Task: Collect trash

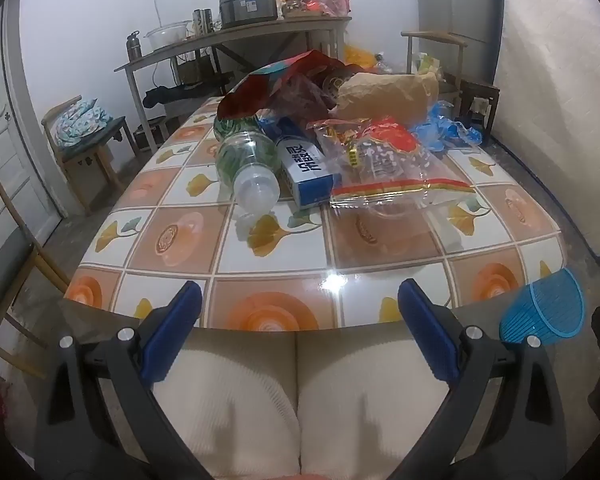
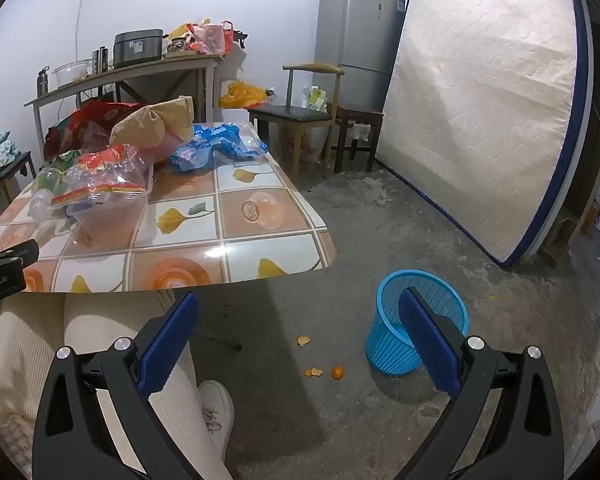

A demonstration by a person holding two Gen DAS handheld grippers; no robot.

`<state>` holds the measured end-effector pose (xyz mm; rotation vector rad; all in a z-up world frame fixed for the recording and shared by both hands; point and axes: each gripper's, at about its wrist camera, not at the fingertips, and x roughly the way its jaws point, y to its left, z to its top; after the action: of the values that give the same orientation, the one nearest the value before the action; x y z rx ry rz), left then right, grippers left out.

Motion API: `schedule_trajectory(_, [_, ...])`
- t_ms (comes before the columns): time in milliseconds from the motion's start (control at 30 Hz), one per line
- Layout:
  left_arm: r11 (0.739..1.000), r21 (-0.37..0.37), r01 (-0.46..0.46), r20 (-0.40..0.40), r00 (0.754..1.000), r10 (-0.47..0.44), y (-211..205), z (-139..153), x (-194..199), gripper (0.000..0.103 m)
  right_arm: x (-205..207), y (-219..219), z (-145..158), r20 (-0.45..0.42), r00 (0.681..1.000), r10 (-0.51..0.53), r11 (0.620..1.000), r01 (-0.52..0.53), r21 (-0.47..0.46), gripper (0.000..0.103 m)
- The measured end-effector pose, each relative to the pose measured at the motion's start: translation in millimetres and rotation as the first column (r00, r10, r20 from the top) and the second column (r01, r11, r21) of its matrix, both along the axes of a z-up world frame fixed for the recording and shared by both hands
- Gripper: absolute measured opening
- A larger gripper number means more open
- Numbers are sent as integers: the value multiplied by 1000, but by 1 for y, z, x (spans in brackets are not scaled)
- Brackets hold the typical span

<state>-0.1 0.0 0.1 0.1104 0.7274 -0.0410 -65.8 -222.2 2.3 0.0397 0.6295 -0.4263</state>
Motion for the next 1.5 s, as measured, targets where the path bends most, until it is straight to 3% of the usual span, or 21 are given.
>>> schedule_trajectory(1500, [1000,-3,16,-8,1000,-16,-8,2,-1,95,1,-2,2,2,1000,-2,1000,2,-8,97])
